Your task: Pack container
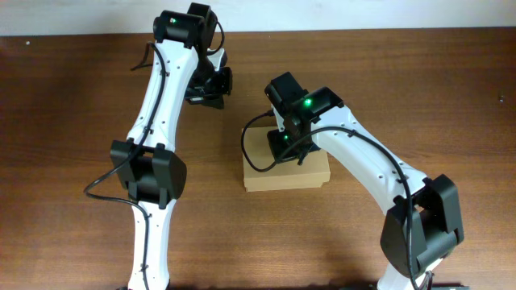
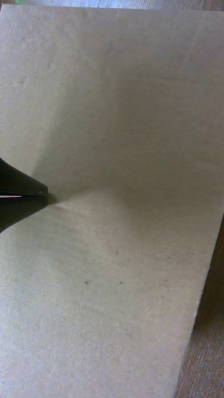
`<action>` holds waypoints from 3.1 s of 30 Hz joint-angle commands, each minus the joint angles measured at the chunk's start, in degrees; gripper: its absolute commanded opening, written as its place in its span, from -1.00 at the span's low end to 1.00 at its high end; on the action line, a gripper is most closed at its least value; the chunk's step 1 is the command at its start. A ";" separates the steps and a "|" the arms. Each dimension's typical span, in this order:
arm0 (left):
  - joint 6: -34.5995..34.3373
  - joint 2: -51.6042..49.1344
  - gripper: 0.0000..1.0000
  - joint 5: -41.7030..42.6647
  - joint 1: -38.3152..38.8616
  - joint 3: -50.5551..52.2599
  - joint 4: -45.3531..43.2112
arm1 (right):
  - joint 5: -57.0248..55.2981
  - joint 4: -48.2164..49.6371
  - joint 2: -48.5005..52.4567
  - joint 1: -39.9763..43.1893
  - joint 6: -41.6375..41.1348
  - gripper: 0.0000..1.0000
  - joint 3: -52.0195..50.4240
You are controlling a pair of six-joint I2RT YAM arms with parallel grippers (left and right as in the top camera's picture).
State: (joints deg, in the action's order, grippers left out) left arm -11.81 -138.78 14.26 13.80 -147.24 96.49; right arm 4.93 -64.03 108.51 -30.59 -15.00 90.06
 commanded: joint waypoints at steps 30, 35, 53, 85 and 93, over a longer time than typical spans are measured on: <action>-0.55 20.35 0.99 0.50 -0.22 -4.11 0.20 | -8.55 -13.81 -16.15 -0.79 4.85 0.98 17.27; 1.11 28.68 0.99 -1.11 -2.03 -4.09 0.20 | -10.69 -14.84 -25.55 -0.79 10.99 0.98 17.14; -1.03 60.19 0.99 -12.79 2.71 24.94 -3.85 | -9.44 -11.87 -64.00 5.16 17.57 0.98 -7.08; -8.15 124.02 0.99 -10.23 4.42 97.11 -32.54 | -8.59 -10.54 -96.85 5.16 16.06 0.98 -24.59; -8.13 124.02 0.99 -10.19 4.42 97.13 -32.59 | -8.59 -10.58 -96.85 5.16 16.06 0.98 -24.63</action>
State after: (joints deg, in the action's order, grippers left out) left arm -19.18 -15.16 3.20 18.00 -50.65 64.05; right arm -3.42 -74.91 11.68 -25.85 1.54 65.73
